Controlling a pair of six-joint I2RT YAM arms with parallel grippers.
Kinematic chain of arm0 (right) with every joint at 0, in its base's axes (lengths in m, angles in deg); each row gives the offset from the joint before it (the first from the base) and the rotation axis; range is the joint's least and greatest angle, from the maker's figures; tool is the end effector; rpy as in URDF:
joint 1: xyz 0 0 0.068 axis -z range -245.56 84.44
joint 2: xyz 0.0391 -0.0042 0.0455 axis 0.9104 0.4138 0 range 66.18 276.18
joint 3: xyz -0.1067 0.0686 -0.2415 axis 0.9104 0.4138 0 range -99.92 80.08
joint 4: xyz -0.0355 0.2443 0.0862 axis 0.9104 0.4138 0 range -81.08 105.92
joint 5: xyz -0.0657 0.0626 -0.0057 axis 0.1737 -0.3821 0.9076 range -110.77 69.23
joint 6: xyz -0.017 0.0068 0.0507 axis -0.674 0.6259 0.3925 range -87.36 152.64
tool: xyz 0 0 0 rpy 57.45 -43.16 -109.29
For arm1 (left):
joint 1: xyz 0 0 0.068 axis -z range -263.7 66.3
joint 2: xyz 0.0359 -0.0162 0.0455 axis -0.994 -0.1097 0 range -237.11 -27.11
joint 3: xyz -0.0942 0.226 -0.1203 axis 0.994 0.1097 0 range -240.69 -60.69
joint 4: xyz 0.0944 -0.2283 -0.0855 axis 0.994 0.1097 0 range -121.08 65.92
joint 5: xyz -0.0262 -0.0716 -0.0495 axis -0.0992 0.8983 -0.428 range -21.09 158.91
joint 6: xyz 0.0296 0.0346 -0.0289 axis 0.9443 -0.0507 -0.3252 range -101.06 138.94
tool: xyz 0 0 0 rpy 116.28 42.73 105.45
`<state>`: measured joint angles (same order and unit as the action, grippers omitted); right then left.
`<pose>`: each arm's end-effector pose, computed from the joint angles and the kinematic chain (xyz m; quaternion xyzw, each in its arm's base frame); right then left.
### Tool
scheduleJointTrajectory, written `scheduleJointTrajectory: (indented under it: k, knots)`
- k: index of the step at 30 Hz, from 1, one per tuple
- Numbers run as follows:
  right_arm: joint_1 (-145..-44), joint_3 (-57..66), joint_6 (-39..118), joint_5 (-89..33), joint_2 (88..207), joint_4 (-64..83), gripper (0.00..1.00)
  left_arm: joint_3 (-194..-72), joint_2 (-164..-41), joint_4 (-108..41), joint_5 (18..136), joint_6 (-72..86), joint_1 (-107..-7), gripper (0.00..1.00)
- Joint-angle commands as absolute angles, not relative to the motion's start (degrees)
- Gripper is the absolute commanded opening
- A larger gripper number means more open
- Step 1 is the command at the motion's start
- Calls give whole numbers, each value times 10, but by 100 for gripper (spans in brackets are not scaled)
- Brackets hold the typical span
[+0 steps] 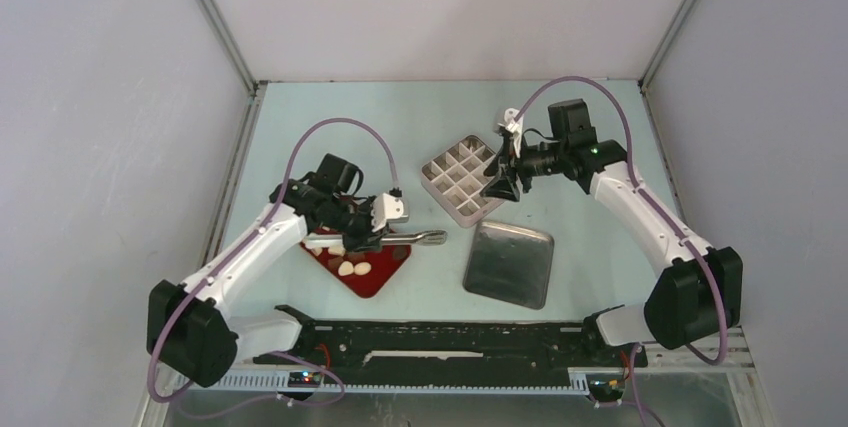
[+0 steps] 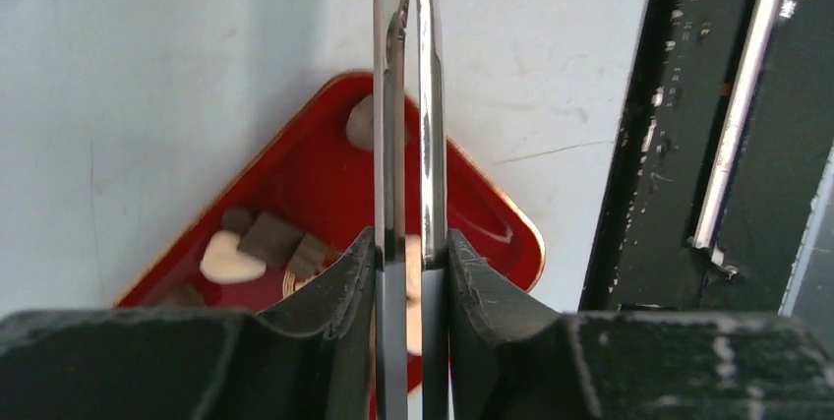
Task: Pack the chocolate
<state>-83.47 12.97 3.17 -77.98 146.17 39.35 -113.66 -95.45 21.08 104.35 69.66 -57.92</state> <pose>0.2708 0.1190 0.3134 -0.4976 0.6619 0.4023 0.3904 0.1838 -0.1117 0.2566 0.6250 0.6970 -0.2514 0.2457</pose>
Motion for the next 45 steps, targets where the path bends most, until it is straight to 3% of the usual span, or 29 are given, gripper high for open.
scheduleJointTrajectory:
  k: [1, 8, 18, 25, 45]
  knots:
    - [-837, 139, 29, -755, 1435, 421, 57, -1151, -918, 197, 931, 601, -577, 26]
    - [-829, 169, 35, -752, 1406, 404, 58, -1147, -887, 227, 792, 501, -590, 36]
    - [-827, 169, 43, -761, 1417, 398, 58, -1165, -886, 300, 736, 425, -665, 39]
    - [-824, 177, 44, -770, 1416, 394, 58, -1170, -855, 327, 724, 423, -715, 47]
    - [-825, 179, 44, -781, 1423, 393, 58, -1179, -883, 323, 685, 442, -787, 46]
